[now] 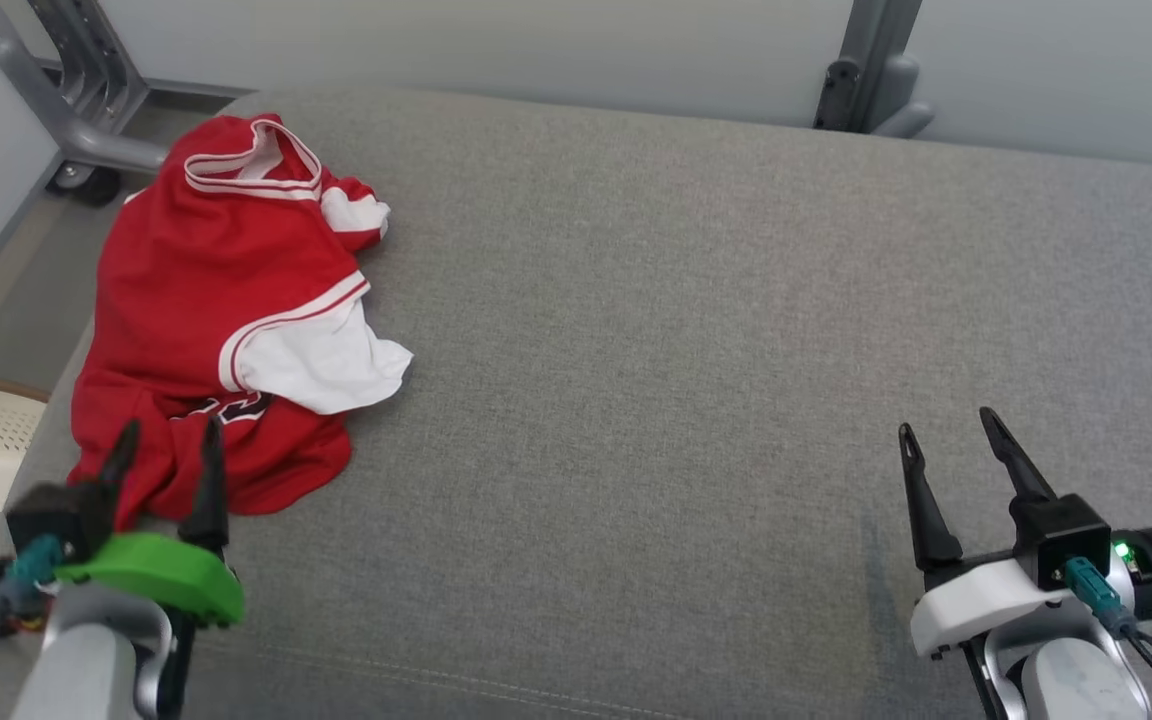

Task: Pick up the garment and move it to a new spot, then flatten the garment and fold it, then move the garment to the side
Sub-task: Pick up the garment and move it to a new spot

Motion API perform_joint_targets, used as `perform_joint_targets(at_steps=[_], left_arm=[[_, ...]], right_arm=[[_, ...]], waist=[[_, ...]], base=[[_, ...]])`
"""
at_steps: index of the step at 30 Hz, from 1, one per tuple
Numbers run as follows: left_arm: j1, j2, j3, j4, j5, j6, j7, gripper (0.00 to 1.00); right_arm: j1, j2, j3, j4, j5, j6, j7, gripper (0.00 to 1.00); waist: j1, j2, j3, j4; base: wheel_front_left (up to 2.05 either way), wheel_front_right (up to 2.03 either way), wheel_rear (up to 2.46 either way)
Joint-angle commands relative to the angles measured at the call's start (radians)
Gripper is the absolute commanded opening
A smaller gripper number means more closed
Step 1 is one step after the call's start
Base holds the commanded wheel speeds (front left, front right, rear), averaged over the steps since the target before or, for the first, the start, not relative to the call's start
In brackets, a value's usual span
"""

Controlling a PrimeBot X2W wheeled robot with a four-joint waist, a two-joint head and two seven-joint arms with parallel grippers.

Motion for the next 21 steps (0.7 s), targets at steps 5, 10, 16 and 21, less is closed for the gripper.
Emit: perform_joint_targets(at_steps=[5, 10, 16, 21], left_arm=[[-0.229, 0.057, -0.037, 0.146, -0.055, -0.002, 0.075, 1.0], [-0.367, 0.104, -0.102, 0.261, -0.106, -0.001, 0.099, 1.0], [-0.439, 0.158, -0.152, 0.417, -0.124, -0.001, 0.152, 1.0], [-0.472, 0.168, -0.156, 0.506, -0.117, 0.007, 0.126, 1.0]], right_arm=[[-0.06, -0.005, -0.001, -0.011, -0.028, 0.0, -0.004, 1.0], [-0.081, -0.004, 0.013, -0.005, -0.03, 0.0, -0.003, 1.0], [-0.105, -0.004, 0.021, -0.001, -0.018, 0.0, -0.004, 1.0], [-0.114, -0.004, 0.026, -0.005, -0.007, 0.0, -0.004, 1.0]], waist=[[0.0, 0.0077, 0.22, -0.083], [0.0, 0.0077, 0.268, -0.103], [0.0, 0.0077, 0.277, -0.124], [0.0, 0.0077, 0.273, -0.132]], base=[[0.0, 0.0, 0.0], [0.0, 0.0, 0.0], [0.0, 0.0, 0.0], [0.0, 0.0, 0.0]])
